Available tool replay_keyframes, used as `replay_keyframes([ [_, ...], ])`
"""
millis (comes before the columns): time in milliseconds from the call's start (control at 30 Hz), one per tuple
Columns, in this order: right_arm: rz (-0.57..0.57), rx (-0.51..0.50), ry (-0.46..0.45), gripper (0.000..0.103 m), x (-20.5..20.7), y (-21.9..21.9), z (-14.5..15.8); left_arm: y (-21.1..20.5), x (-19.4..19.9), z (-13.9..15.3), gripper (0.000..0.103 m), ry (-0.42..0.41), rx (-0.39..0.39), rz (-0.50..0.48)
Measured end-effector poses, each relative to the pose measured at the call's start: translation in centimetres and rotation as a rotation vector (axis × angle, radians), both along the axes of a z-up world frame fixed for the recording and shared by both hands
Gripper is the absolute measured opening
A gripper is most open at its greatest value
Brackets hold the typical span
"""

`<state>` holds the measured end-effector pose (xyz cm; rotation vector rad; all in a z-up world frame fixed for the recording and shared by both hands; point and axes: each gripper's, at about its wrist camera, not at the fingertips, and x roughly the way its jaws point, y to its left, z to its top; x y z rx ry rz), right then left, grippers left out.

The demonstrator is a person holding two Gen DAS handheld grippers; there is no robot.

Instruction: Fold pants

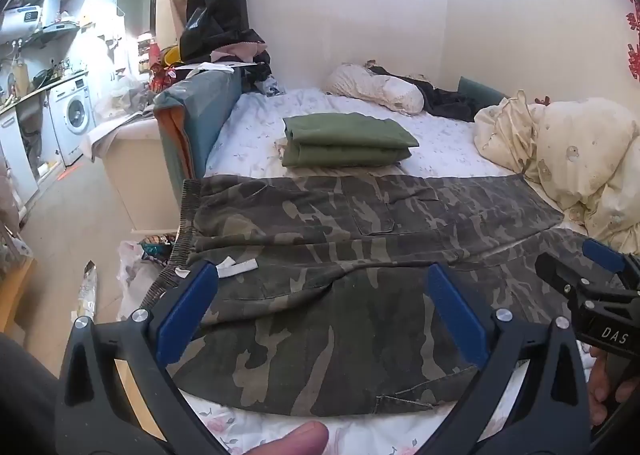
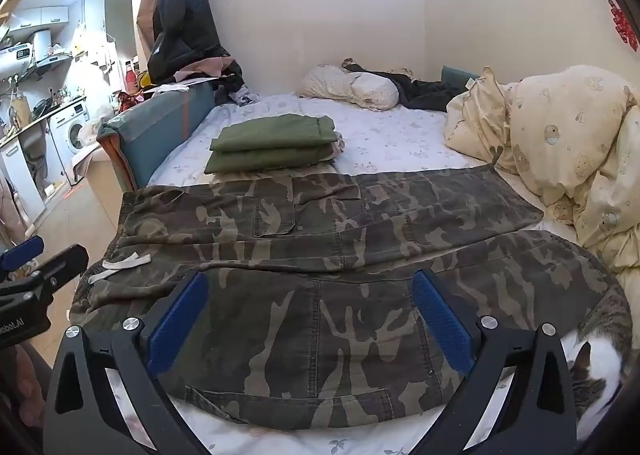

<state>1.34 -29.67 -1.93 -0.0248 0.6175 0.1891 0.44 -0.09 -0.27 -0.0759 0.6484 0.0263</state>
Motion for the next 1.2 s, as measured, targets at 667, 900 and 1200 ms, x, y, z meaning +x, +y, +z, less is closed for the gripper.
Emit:
replay_keyframes([
  [667,0.002,-0.006,-0.003,0.103,-0.01,0.17,0.02,0.16,-0.54,0.60,0.103,-0.047,0.003,0.005],
  [900,0.003,-0.004,-0.002,0.103,-0.03,0.12,0.09,0.25,-0.56,0.66,0.103,-0.048,0.007,0.006],
  [1200,0.004,-0.004,-0.002,0.103,0.09,0.19,0.04,0.33,-0.62,0.64,0.103,-0.050,0.010,0.006],
])
